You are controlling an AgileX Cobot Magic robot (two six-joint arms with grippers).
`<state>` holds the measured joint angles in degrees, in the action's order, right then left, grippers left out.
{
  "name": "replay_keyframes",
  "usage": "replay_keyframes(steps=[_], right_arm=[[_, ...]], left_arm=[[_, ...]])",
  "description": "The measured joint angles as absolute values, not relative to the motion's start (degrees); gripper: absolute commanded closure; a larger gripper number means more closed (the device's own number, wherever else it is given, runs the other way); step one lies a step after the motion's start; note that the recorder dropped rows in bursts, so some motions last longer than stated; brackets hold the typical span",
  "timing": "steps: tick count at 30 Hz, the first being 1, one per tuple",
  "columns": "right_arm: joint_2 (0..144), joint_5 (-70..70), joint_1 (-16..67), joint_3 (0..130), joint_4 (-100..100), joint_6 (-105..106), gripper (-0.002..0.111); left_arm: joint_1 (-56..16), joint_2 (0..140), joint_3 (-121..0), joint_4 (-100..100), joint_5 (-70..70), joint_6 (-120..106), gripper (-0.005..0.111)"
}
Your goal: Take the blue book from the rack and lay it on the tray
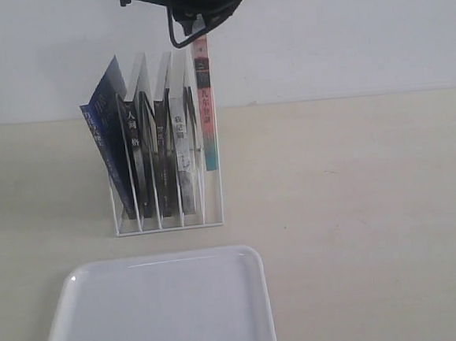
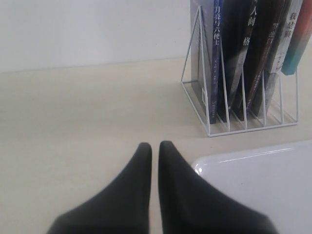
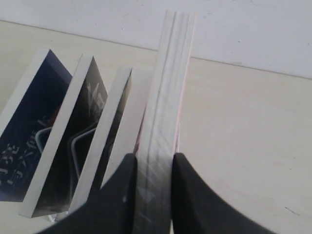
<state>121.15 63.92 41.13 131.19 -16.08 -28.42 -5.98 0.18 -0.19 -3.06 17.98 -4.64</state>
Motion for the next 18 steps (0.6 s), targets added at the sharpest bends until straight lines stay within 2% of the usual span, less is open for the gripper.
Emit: replay_keyframes(steps=[18], right_arm=[[125.6, 65.5, 41.1, 131.3, -14.5, -29.2, 0.105]], left_arm=[[-6.0, 0.2, -0.2, -3.1, 18.0, -4.6, 0.102]])
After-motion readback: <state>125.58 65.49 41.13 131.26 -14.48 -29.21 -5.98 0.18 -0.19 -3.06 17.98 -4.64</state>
